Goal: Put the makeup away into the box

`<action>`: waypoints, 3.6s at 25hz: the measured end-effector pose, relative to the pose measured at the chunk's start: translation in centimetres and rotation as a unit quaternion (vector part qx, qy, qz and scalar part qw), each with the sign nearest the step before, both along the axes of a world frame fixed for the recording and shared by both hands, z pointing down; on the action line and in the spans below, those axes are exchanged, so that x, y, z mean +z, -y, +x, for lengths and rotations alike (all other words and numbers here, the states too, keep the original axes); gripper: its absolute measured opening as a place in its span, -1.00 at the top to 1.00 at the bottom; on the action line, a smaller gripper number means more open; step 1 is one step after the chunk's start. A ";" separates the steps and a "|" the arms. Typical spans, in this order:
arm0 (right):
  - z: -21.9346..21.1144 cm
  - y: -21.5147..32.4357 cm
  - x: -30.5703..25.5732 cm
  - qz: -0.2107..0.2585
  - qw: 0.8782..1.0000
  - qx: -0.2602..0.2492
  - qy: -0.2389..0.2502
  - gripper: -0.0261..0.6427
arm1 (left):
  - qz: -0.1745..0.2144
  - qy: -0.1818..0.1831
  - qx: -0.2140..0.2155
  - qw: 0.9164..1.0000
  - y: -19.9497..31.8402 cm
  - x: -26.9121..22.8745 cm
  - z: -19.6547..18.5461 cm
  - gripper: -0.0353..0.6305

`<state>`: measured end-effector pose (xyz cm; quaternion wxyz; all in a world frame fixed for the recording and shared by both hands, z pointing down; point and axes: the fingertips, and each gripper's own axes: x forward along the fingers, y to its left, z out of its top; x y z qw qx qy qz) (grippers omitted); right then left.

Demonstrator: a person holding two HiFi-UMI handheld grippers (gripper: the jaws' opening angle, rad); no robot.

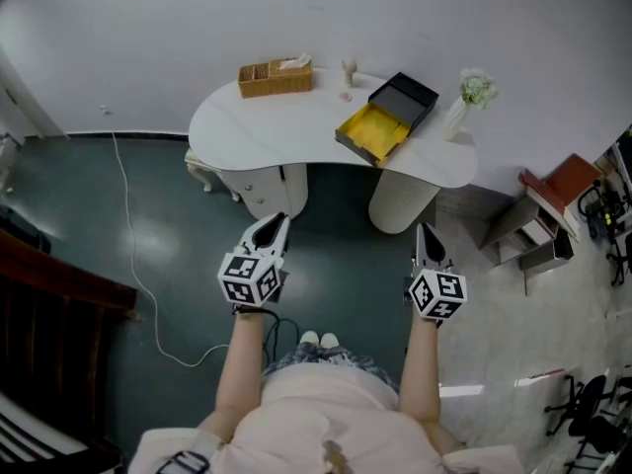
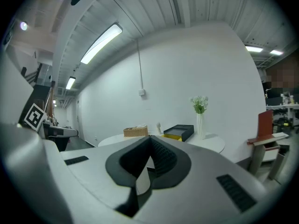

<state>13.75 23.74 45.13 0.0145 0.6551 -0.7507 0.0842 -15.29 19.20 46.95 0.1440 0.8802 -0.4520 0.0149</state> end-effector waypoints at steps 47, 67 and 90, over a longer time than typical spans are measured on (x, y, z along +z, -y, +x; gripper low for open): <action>3.3 19.8 2.5 0.014 0.999 0.038 0.036 0.88 | 0.058 -0.015 0.043 0.997 21.2 1.2 4.0 -0.27; 7.2 50.5 0.3 0.001 0.999 -0.016 0.036 0.88 | 0.046 0.013 0.017 0.999 49.7 0.6 12.2 -0.27; 5.1 63.1 4.2 -0.092 0.993 -0.073 -0.023 0.88 | -0.070 0.097 0.068 0.990 64.2 10.4 20.7 -0.27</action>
